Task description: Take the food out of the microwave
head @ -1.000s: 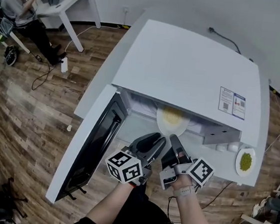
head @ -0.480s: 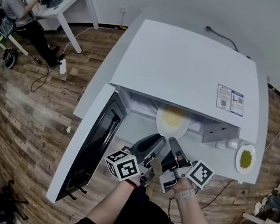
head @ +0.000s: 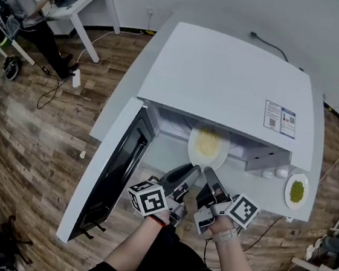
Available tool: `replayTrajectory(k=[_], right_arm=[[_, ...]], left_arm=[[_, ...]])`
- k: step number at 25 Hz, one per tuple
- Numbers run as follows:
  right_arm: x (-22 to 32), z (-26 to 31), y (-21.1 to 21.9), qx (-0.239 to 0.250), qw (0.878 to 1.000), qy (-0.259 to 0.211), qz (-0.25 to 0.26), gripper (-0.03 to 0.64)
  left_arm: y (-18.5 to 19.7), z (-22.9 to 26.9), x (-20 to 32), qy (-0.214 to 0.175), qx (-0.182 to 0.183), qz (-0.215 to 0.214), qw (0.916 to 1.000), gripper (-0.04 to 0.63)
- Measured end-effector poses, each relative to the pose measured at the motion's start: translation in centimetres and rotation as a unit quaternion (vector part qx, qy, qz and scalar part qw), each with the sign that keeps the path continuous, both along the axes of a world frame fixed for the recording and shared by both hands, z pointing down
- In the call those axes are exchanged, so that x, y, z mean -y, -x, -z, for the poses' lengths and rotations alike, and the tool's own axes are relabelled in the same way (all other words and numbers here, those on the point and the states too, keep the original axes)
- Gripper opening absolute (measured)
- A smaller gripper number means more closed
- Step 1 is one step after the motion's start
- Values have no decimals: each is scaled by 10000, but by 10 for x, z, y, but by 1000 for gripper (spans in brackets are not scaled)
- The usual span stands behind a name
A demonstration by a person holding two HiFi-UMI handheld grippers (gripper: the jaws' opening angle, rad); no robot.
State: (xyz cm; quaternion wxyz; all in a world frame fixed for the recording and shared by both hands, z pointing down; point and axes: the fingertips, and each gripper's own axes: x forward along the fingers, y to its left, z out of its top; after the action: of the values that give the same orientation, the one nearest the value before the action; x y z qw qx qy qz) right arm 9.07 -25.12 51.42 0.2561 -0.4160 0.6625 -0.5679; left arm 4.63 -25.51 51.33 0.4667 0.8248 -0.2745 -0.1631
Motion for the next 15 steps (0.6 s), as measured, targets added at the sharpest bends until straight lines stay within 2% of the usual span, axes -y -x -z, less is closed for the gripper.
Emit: replayTrajectory(k=[3,6,15], right_arm=[[6,-2,-3,115,9999,45,-105,65],[14,-3,-3,177,9997,58,-133,110],[26,-12,-5,226,9993,191,-235,110]], left_arm=[[-2,-1,-2,8,-13,-71,10000,80],[-2,-1,-4,14,-18,-115,9999,80],[-3,1,-13,25,-104,-331,9994,75]])
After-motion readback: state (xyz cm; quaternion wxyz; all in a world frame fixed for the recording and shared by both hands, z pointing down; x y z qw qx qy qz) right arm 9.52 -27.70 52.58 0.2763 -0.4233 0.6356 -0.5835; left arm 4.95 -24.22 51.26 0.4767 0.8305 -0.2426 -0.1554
